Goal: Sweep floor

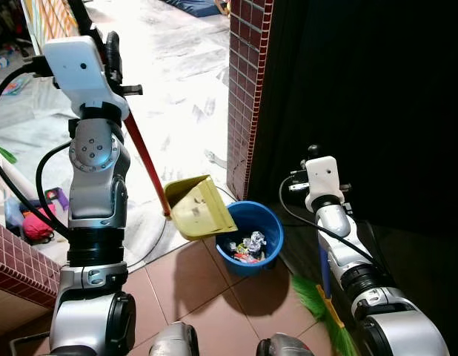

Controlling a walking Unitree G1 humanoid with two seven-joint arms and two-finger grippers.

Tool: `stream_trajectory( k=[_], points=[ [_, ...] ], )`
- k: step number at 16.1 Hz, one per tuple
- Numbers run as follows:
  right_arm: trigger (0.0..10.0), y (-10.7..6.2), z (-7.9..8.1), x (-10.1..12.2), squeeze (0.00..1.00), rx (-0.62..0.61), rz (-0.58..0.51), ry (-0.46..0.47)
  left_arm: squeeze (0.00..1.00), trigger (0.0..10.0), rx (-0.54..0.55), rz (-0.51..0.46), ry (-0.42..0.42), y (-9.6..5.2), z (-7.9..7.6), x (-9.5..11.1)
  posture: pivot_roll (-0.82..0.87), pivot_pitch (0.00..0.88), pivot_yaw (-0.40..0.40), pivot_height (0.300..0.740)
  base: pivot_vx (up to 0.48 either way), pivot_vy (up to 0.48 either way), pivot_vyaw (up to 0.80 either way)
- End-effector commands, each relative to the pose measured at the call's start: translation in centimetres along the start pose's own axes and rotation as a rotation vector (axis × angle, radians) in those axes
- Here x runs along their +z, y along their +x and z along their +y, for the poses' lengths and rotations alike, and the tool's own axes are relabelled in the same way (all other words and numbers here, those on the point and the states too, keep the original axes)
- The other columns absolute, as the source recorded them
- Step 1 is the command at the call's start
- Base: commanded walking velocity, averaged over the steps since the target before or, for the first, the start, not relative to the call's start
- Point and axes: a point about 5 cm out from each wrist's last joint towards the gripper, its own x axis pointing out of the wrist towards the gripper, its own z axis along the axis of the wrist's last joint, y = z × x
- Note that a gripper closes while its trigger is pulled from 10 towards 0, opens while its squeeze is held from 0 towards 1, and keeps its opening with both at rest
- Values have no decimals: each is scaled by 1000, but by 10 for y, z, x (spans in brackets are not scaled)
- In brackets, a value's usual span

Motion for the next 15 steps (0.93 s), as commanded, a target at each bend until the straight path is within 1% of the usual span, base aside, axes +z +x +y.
stream_trajectory(
  k=[1, 2, 4, 5, 6, 7, 8, 9, 11, 12, 13, 14, 15],
  points=[
    [10000, 5, -1, 7, 0, 17, -22, -28, 0, 10000, 20, -58, 46, 2, 5, 11, -44, 27, -2, 740, 0, 0, 0],
    [10000, 5, -1, 7, 0, 18, -23, -27, 0, 10000, 32, -65, 67, -2, 8, 9, -44, 27, -2, 740, 0, 0, 0],
    [10000, 5, -2, 6, 0, 12, -18, -22, 0, 10000, 107, -104, 93, -5, 19, 14, -44, 27, -2, 740, 0, 0, 0],
    [10000, 5, -2, 6, 0, 12, -18, -21, 0, 10000, 134, -162, 155, -4, 25, 23, -45, 32, 1, 740, 0, 0, 0],
    [10000, 4, -2, 6, 0, 13, -17, -21, 0, 10000, 109, -178, 177, -3, 25, 26, -40, 33, -2, 740, 0, 0, 0],
    [10000, 5, -1, 6, 0, 20, -15, -20, 0, 10000, 111, -130, 214, -6, 26, 13, -37, 31, -2, 740, 0, 0, 0],
    [10000, 5, 0, 6, 0, 22, -16, -20, 0, 10000, 107, -130, 259, -10, 26, 9, -41, 32, 1, 740, 0, 0, 0],
    [10000, 4, 0, 6, 0, 22, -16, -18, 0, 10000, 98, -129, 272, -16, 25, 3, -41, 32, 0, 740, 0, 0, 0],
    [10000, 4, 0, 5, 0, 22, -13, -16, 0, 10000, 75, -48, 288, -26, 21, -18, -39, 33, -1, 740, 0, 0, 0],
    [10000, 4, 0, 5, 0, 24, -13, -15, 0, 10000, 46, 1, 267, -32, 17, -30, -40, 32, -1, 740, 0, 0, 0],
    [10000, 3, 0, 5, 0, 26, -13, -13, 0, 10000, -1, 102, 208, -44, 8, -52, -40, 32, -1, 740, 0, 0, 0],
    [10000, 3, 0, 5, 0, 26, -15, -11, 0, 10000, -22, 183, 153, -53, 2, -68, -40, 32, 0, 740, 0, 0, 0],
    [10000, 3, 0, 5, 0, 26, -18, -9, 0, 10000, -37, 229, 159, -58, -1, -77, -40, 30, 2, 740, 0, 0, 0]
  ],
)
